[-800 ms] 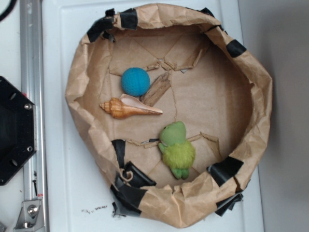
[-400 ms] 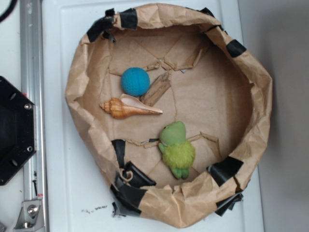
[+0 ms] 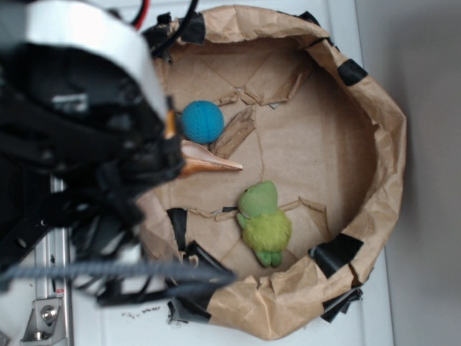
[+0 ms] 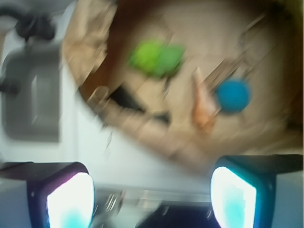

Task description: Grab the blue ball.

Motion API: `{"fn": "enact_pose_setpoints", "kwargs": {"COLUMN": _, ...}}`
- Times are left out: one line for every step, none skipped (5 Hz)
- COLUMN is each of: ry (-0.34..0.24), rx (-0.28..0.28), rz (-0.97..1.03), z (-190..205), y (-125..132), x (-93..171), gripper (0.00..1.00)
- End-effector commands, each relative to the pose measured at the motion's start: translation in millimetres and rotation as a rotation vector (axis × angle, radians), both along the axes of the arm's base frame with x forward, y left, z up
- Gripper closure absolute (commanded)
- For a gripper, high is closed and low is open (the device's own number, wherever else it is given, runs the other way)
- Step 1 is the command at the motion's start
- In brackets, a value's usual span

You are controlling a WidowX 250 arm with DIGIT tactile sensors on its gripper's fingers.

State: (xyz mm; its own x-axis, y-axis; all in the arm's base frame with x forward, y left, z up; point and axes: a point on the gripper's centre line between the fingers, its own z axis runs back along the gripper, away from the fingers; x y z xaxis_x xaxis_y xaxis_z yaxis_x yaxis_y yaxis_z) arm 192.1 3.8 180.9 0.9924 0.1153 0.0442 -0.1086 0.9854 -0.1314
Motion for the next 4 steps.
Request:
{"fn": "enact_pose_setpoints", "kwargs": {"ry": 0.124, "rx": 0.233, "rz": 0.232, "z": -13.5, "y": 27.5, "x": 15.5, "gripper": 0.00}}
{"fn": "enact_pose_setpoints", "kwargs": {"ry": 0.124, "rx": 0.233, "rz": 0.232, "z": -13.5, "y": 27.5, "x": 15.5, "gripper": 0.00}}
{"fn": "enact_pose_setpoints", "kwargs": {"ry": 0.124, "rx": 0.233, "rz": 0.232, "z": -13.5, "y": 27.5, "x": 15.5, "gripper": 0.00}}
{"fn": "enact_pose_setpoints", "kwargs": {"ry": 0.092, "rx": 0.207, "rz": 0.127, "z": -63.2, "y": 59.6, "x": 58.6, "gripper": 0.00}}
